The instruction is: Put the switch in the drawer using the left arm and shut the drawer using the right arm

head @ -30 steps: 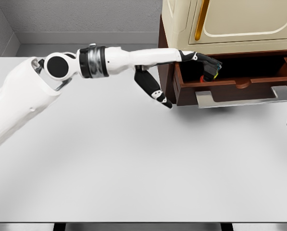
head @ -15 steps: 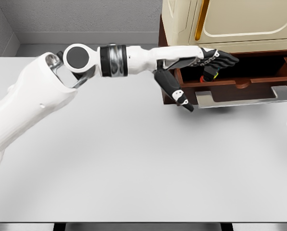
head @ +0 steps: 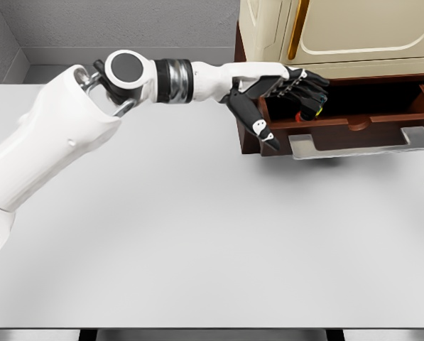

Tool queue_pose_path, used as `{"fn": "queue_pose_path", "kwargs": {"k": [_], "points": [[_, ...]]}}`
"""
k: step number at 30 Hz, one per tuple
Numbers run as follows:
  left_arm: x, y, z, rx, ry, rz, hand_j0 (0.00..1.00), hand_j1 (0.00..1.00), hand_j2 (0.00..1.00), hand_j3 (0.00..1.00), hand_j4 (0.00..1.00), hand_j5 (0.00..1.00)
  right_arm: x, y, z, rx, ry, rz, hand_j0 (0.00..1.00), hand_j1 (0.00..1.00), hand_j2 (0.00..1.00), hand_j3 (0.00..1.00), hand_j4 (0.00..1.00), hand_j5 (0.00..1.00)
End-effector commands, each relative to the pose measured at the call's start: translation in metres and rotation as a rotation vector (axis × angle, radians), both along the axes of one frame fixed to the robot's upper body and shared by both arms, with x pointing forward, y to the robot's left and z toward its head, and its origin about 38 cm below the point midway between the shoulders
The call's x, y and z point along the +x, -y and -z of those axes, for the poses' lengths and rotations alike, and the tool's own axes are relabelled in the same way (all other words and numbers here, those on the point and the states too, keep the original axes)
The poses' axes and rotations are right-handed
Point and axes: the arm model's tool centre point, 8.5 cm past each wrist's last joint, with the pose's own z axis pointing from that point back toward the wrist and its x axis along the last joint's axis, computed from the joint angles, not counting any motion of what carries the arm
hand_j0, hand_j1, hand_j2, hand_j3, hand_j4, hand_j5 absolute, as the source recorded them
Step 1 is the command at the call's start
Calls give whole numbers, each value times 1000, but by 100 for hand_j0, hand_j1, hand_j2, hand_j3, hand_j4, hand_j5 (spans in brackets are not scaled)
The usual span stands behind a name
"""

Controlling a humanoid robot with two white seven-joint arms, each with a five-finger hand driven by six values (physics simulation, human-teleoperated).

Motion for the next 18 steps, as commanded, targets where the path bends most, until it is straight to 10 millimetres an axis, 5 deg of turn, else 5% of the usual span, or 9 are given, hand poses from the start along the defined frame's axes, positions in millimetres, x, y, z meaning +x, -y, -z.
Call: {"fn": "queue_pose_path", "kwargs": {"k": [1, 18], "points": [[8, 0, 7, 0, -24, -25, 100, 100, 100, 100, 100, 100, 0, 0, -1, 6, 1, 1, 33, 33, 33, 33, 33, 33], [16, 11, 19, 2, -57, -44, 100, 100, 100, 100, 100, 100, -1, 2, -1, 7, 2, 6, 34, 34, 34, 34, 34, 34]]}}
